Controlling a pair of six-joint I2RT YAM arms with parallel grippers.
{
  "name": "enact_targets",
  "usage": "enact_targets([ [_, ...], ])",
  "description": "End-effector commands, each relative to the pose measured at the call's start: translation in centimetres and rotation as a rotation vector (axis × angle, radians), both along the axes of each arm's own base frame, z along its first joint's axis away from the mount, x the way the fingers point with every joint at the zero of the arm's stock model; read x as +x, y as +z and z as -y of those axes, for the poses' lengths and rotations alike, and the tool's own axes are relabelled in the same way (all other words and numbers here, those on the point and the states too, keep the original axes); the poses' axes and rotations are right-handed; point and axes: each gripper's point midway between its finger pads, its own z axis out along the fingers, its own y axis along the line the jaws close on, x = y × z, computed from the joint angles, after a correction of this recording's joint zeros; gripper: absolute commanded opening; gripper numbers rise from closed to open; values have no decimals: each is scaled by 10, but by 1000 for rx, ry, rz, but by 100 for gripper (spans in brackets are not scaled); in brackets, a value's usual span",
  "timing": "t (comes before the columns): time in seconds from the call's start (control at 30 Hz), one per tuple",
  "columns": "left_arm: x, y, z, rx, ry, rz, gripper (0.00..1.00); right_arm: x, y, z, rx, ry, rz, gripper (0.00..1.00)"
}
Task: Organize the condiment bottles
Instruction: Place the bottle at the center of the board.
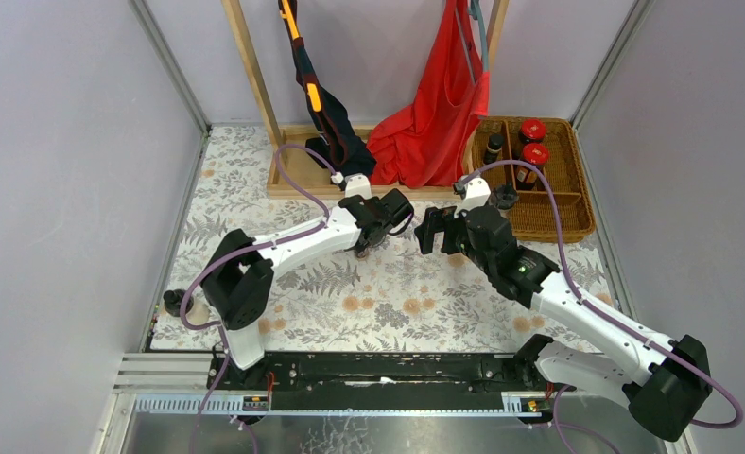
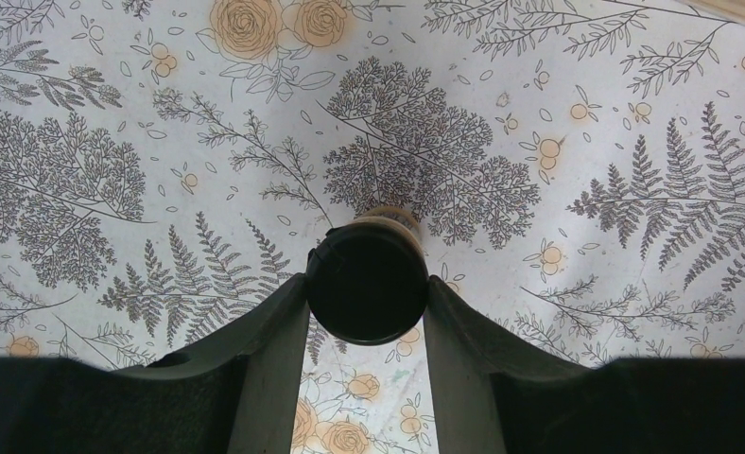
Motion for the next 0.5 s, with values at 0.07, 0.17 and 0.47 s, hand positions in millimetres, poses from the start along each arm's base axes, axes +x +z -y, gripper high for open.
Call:
enact_targets([
  [0.07,-2,-15,6,-14,3,-22,0,3,12,-4,36,-9,40,100],
  [0.17,-2,-10,5,-20,10,-9,15,2,13,-4,38,-9,42,100],
  [0.47,-1,7,-1,-4,41,24,46,2,13,-4,41,-7,42,100],
])
